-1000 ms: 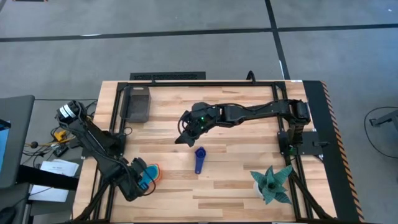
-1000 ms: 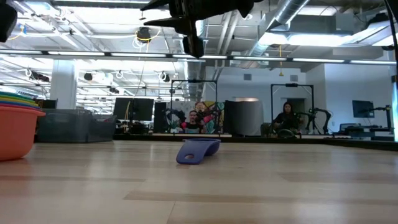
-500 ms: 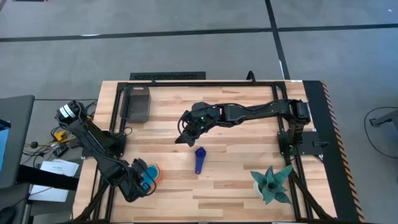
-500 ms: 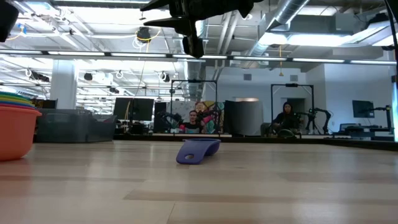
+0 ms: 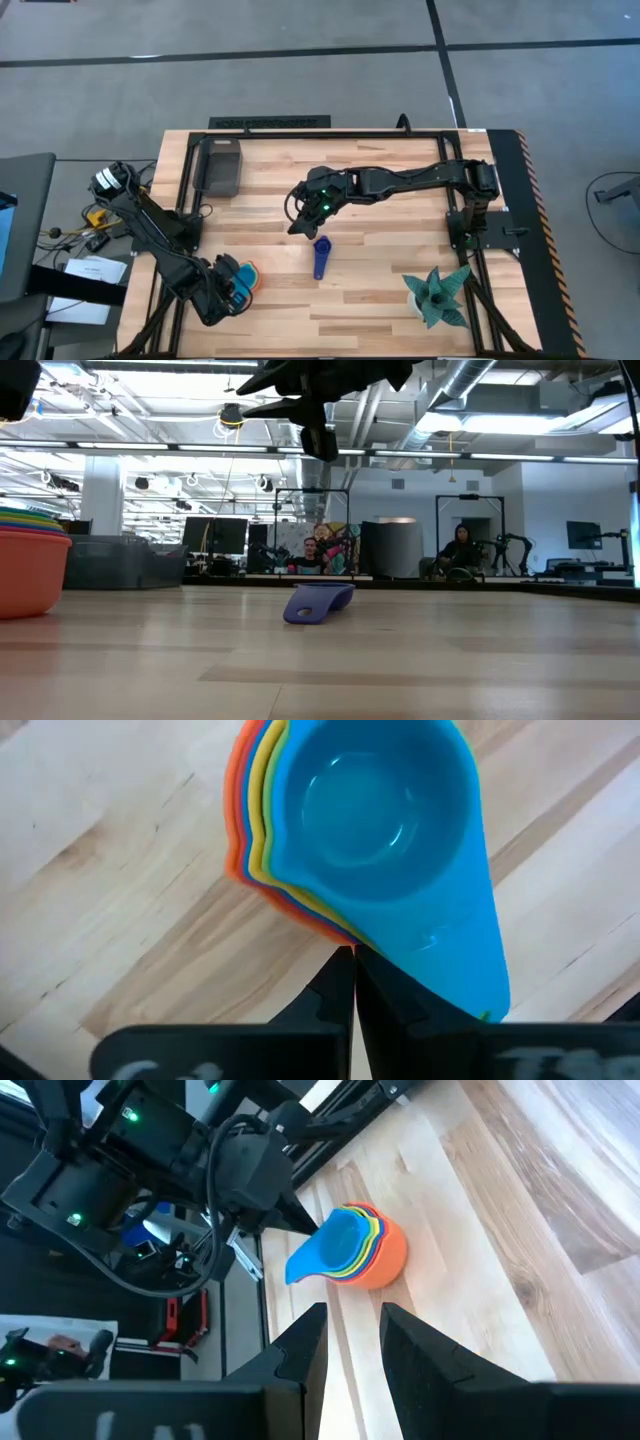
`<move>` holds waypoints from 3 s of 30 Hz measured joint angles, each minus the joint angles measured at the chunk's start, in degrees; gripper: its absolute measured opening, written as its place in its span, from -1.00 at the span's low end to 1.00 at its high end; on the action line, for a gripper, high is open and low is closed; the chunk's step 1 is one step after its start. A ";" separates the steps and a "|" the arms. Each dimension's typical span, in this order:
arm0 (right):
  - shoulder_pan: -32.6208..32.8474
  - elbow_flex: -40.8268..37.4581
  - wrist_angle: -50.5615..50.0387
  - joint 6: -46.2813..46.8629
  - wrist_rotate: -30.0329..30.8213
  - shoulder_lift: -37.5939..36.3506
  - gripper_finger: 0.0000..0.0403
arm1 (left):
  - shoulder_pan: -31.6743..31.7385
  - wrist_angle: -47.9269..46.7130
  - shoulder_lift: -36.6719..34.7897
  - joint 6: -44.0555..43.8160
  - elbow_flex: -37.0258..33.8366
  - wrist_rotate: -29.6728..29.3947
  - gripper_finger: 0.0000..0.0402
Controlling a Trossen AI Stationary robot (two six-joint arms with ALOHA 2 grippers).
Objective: Nest measuring cups in basket
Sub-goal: Stack the light blue measuring cup on top of the light green measuring cup, then stack the dark blue measuring cup on top of the light blue measuring cup
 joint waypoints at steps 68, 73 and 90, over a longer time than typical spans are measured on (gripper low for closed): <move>6.71 -2.36 -26.77 -2.00 32.09 9.60 0.11 | 13.60 -0.01 -18.33 18.14 0.33 -33.18 -1.00; 6.53 -2.36 -31.19 -1.22 31.33 9.60 0.11 | 13.68 -0.08 -18.01 18.14 0.31 -33.86 -1.00; 6.99 -2.36 -27.54 1.45 28.34 9.60 0.10 | 14.65 -0.81 -18.01 18.08 0.31 -34.20 -1.00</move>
